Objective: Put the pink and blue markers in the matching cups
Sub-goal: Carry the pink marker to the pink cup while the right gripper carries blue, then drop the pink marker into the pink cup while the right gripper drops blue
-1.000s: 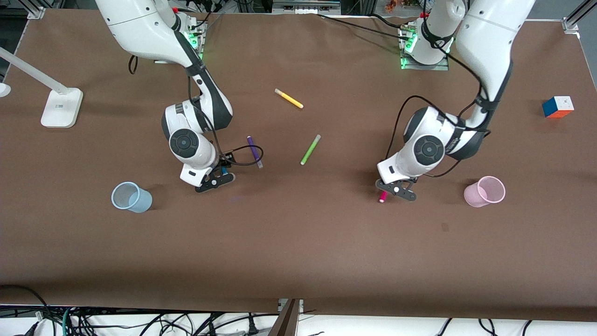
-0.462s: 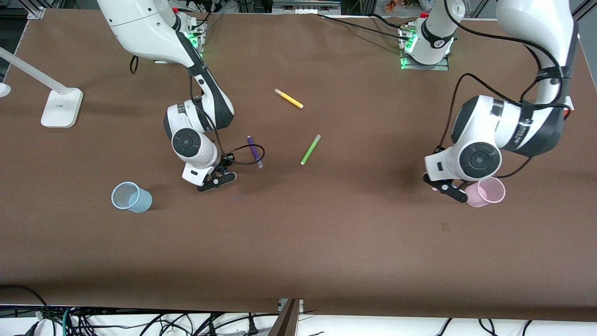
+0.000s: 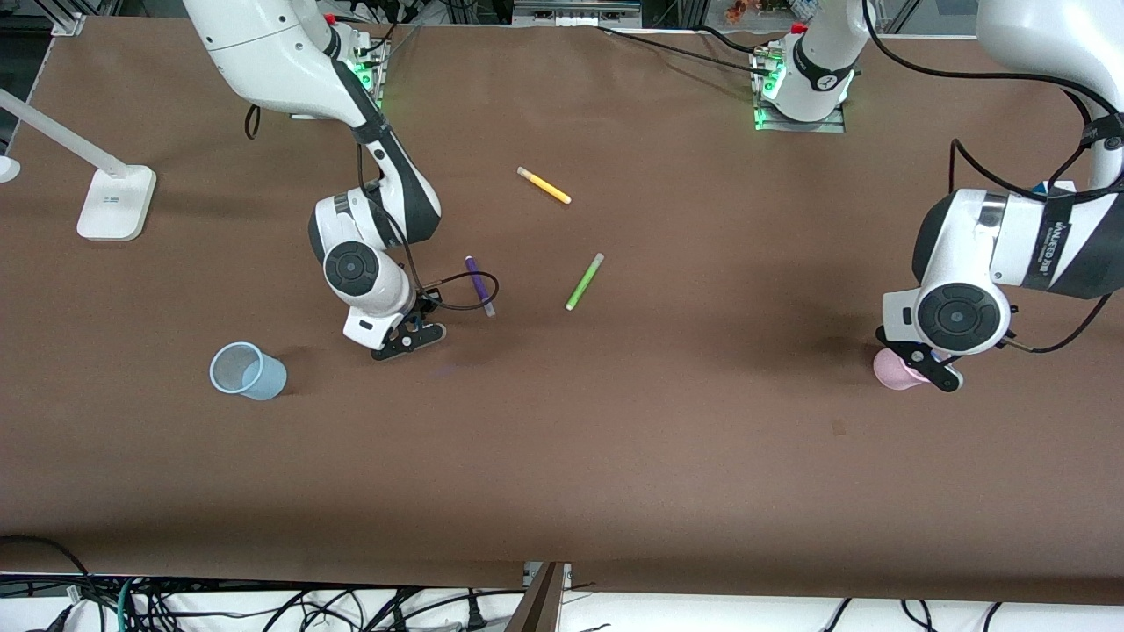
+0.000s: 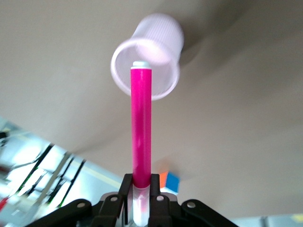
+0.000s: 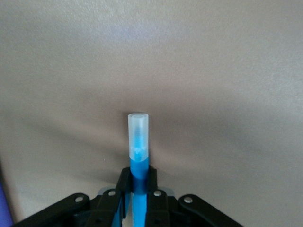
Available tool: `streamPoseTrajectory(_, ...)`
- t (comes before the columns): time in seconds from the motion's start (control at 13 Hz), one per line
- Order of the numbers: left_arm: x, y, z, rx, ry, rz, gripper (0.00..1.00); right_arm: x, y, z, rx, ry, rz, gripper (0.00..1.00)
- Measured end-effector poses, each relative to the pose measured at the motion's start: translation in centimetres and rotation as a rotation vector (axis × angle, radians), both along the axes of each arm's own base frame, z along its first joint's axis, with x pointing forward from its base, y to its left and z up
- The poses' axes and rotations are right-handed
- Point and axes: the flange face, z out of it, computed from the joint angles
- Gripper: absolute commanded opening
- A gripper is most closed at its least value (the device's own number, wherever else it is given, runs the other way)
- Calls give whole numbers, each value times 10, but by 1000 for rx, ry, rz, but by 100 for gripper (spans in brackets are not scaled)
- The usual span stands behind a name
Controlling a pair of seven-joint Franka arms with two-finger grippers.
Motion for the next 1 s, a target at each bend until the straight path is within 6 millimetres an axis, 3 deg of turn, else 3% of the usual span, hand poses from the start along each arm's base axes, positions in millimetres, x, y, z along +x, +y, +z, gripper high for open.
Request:
streamPoseTrajectory(0.08,1,4,-9,32,29,-22,0,5,1,9,9,-21,10,0)
streamPoseTrajectory(0.23,3,12,-25,85,78,-61,0,23,-13,52,24,-71,64,0)
streamPoseTrajectory(0.54,4,25,-63,154,153,-103,0,63,-86,161,24,-130,236,0)
streamPoseTrajectory(0.69,4,25,-76,155,174,-105,0,74,-119,184,100,-160,334,0)
streamPoseTrajectory(0.85,3,23,-89,153,194,-109,4,84,-170,185,223,-188,437,0)
streamPoseTrajectory(0.92,2,22,-95,152,202,-112,37,87,-204,182,278,-198,482,0)
streamPoseTrajectory(1.0,2,21,-99,152,209,-114,58,87,-235,177,324,-209,522,0)
